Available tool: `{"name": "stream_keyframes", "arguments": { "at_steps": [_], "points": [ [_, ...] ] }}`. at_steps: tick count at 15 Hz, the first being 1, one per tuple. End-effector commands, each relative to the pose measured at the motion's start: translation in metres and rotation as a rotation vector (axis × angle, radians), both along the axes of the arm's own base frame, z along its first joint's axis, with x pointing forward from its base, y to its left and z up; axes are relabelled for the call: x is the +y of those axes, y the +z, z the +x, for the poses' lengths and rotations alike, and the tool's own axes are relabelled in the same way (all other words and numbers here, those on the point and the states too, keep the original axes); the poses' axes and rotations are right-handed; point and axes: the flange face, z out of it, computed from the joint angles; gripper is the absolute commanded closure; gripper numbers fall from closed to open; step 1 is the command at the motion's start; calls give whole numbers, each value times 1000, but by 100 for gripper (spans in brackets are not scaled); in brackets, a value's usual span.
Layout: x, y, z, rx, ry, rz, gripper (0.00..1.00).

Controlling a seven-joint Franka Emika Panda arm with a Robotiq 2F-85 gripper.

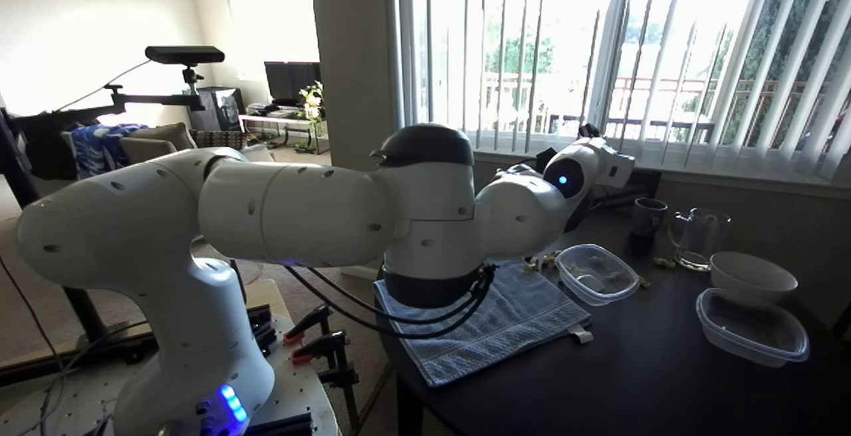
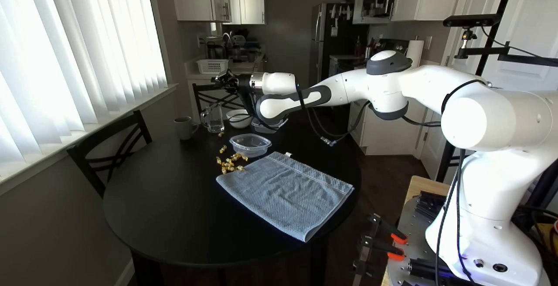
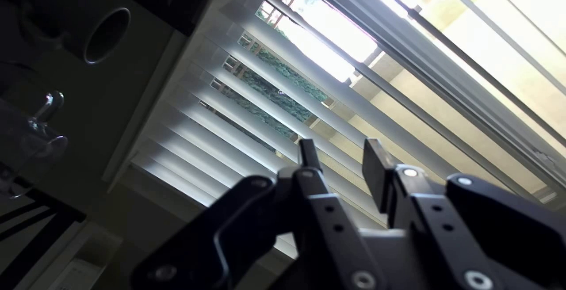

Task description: Pour the contents of the bowl on the table

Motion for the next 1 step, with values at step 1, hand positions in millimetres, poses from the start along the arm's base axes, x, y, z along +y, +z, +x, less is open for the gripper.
{"name": "stream_keyframes", "arguments": {
  "at_steps": [1],
  "points": [
    [0,0,0,0,0,0,67]
  ]
}}
